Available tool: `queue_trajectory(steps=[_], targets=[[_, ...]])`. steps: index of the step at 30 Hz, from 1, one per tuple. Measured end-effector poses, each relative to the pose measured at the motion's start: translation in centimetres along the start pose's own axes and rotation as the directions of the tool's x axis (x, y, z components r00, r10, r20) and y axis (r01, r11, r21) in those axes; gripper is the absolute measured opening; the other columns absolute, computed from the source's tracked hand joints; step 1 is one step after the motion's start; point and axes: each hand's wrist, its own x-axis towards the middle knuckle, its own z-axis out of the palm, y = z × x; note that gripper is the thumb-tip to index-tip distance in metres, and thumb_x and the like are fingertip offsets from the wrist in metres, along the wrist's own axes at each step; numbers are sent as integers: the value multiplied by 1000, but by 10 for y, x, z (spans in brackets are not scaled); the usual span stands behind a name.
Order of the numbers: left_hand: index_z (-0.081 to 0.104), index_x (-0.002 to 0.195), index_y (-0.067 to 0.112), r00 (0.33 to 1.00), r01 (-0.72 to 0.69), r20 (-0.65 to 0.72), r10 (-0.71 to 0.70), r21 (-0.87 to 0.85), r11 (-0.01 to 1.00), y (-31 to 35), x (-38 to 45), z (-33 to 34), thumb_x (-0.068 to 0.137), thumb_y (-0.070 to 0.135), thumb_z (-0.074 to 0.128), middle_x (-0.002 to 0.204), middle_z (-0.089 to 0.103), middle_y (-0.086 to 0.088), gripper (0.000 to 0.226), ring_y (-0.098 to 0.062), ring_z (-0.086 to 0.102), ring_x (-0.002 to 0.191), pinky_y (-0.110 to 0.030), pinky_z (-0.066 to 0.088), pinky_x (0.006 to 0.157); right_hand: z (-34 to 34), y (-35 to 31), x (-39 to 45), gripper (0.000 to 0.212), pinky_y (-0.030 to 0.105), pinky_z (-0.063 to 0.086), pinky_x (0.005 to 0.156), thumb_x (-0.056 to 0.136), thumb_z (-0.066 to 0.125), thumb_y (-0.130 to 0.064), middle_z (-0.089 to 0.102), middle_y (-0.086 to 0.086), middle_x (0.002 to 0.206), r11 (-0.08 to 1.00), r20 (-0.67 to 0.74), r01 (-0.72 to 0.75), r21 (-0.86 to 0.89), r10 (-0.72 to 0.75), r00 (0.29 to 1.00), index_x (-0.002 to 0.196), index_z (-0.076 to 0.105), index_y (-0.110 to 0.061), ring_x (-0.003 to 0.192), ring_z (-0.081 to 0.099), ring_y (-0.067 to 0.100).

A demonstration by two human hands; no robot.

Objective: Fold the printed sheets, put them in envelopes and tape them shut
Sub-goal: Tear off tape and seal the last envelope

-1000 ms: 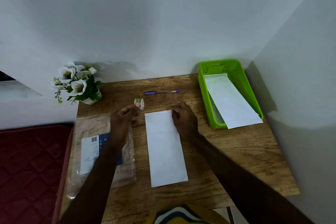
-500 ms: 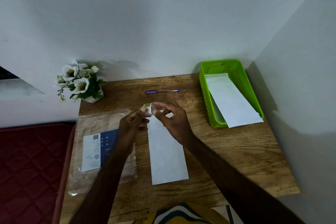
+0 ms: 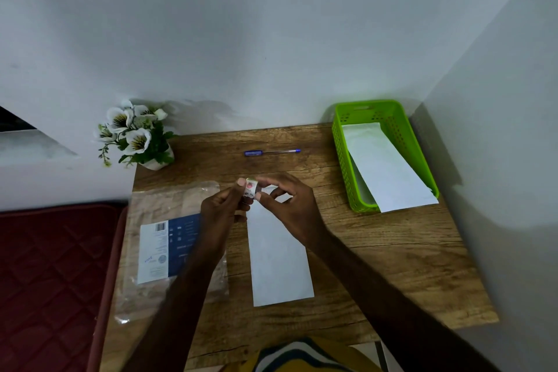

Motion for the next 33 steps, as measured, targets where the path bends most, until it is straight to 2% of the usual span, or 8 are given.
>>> queue_trajectory(steps=[4,7,12,14,21,23,27,33], targets=[[77,91,33,999,-34,19,34,39,999,1,-2,1,88,63,58,85,78,12,36,-11,74,82,-25,56,66,1,0,-1,32,17,58,69,90,78,-28,71,-19,115,999,-2,-48,25,48,999,122,74,-26,95,68,6],[76,104,32,996,-57,72,55,39,998,3,-5,1,91,61,53,90,78,12,39,-12,74,84,-21,58,63,0,2,0,32,31,63,66,92,76,-24,75,-11,112,991,-25,-101,82,104,994,124,73,-25,92,70,13],[74,115,30,981,-110,164,101,43,993,-1,-6,0,101,32,61,101,77,8,19,-13,72,92,-26,61,66,-4,4,3,32,26,58,56,96,71,-15,77,3,100,961,-33,-168,219,179,983,127,71,-18,79,74,16],[72,121,27,972,-169,180,149,104,980,-4,-5,-2,98,20,66,103,76,10,24,-12,72,91,-25,61,65,-4,5,3,31,27,59,55,96,70,-12,77,4,100,952,-17,-184,246,194,981,127,70,-15,77,74,17],[74,120,19,970,-223,140,200,177,959,-6,-4,-1,96,24,68,102,77,5,25,-10,71,81,-19,57,63,0,6,1,33,28,59,56,95,73,-15,76,5,94,926,3,-251,282,261,965,127,71,-14,76,72,14],[75,114,20,971,-224,129,201,202,954,-7,-4,-1,97,28,67,100,76,7,21,-10,70,80,-20,56,63,1,8,0,32,25,60,58,94,75,-21,76,2,99,956,-33,-224,188,234,972,125,72,-21,84,71,15],[78,106,19,976,-214,82,200,236,948,-5,-2,-3,96,33,67,103,74,6,21,-12,69,88,-35,61,76,1,14,-6,34,14,55,69,88,78,-39,66,-14,113,965,-125,-6,-263,-28,992,119,75,-25,100,61,3],[77,94,39,973,-228,87,213,256,939,1,-4,-8,92,44,68,101,73,8,11,-17,67,92,-47,60,83,-3,14,-8,28,24,59,74,93,74,-38,63,-22,120,928,-53,155,-340,-183,982,119,75,-29,114,53,2]])
